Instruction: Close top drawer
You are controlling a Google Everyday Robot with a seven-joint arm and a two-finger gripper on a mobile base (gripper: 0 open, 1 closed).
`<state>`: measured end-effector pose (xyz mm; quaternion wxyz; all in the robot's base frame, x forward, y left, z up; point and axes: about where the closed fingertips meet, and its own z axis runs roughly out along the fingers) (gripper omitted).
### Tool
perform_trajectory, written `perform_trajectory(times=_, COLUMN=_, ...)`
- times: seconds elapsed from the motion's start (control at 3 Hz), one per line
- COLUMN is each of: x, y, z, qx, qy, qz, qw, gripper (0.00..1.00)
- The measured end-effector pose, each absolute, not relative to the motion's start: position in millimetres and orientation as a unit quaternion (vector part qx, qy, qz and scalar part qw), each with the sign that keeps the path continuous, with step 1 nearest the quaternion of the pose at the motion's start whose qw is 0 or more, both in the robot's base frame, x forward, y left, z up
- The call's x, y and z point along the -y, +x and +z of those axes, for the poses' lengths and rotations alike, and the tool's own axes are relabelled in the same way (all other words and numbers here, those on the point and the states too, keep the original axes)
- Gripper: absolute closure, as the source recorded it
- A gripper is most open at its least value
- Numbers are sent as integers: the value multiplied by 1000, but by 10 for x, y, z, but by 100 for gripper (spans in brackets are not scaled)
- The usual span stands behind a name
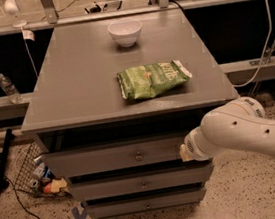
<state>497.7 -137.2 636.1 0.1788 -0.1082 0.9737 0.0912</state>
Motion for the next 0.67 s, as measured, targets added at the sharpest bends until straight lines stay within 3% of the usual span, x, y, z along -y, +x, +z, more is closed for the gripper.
perform_trajectory(times=0.67, x=1898, y=4778, z=6257, qx=-986, qy=-58, qz=65, qw=141, gripper=100)
